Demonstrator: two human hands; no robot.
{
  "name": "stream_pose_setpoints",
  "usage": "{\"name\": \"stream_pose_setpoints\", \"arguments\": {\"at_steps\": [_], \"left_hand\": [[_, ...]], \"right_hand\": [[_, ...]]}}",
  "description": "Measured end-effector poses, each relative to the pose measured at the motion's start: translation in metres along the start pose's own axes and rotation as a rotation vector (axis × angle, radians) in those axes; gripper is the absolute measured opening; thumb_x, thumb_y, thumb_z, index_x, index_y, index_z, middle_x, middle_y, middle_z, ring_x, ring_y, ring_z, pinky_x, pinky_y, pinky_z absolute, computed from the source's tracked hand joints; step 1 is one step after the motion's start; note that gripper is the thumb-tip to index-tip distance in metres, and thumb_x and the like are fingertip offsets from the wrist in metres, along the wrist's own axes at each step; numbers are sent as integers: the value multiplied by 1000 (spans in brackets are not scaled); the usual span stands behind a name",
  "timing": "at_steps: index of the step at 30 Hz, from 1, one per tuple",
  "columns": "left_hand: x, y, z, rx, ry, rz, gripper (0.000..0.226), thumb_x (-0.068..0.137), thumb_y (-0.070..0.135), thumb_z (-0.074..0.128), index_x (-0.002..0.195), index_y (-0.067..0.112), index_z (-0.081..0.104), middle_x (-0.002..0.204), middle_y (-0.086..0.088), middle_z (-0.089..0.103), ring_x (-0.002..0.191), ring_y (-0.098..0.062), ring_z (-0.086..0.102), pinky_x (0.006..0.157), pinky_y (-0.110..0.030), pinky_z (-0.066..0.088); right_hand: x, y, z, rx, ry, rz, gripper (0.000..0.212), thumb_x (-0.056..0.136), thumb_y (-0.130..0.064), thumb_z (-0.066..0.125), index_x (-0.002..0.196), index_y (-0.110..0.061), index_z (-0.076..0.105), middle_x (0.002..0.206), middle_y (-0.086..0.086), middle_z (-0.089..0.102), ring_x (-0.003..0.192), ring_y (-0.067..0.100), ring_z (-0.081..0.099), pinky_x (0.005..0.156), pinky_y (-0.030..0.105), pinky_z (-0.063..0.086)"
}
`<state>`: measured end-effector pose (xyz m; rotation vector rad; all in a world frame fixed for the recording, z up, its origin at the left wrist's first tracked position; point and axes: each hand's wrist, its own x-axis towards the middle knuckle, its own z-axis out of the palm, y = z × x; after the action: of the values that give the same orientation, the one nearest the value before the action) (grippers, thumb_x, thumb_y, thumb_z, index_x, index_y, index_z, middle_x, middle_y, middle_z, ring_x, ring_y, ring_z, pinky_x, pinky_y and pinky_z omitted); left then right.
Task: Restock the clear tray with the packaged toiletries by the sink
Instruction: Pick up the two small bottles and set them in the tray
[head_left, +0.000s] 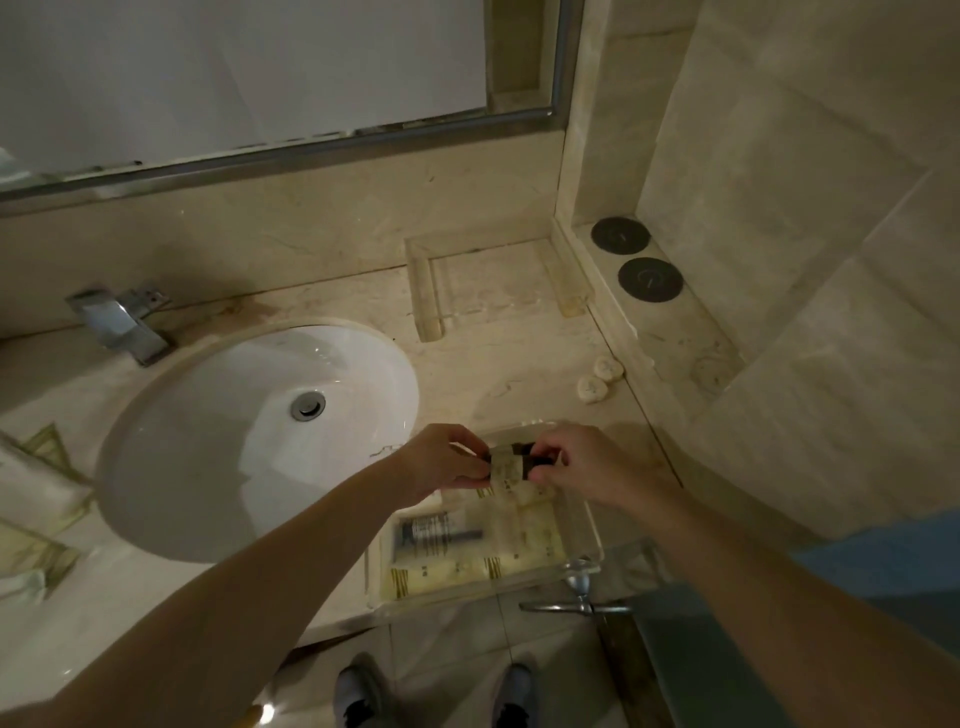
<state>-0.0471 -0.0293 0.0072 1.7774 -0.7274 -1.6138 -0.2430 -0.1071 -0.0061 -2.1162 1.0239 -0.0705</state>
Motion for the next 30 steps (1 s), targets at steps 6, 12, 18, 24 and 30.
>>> {"name": "stream_pose_setpoints", "arguments": {"at_steps": [6,12,18,24,30], "left_hand": [[11,-11,8,255,114,3,20,67,-7,77,76,7,66,89,-17,68,86,-32,69,85,-42,58],[11,-12,16,515,179,-30,26,62,8,82,85,11,69,84,-1,64,77,-15,59,59,-19,43],[15,-11,16,512,271,16,25,65,7,79,73,15,57,89,-7,67,83,-24,68,71,-29,57],[14,-9,15,486,265,47,27,63,1,78,72,14,57,88,-9,66,85,-29,69,75,-43,60],[14,-8,13,512,234,34,28,63,0,79,77,10,57,86,-8,67,84,-28,70,76,-41,60]], "right_hand": [[7,6,8,-166,-22,18,31,80,-31,72,107,-19,63,106,0,67,92,16,60,78,31,50],[9,8,11,-368,-29,-68,33,82,-37,67,109,-19,61,108,1,64,96,19,59,75,31,46],[15,6,13,-401,9,-75,33,82,-40,67,103,-16,62,104,3,67,94,22,61,70,31,43],[13,7,16,-374,41,-84,34,82,-38,68,104,-13,61,105,5,66,93,22,60,68,27,34],[10,9,13,-299,53,-87,32,78,-40,72,93,-14,60,94,2,64,80,17,56,65,29,41]]}}
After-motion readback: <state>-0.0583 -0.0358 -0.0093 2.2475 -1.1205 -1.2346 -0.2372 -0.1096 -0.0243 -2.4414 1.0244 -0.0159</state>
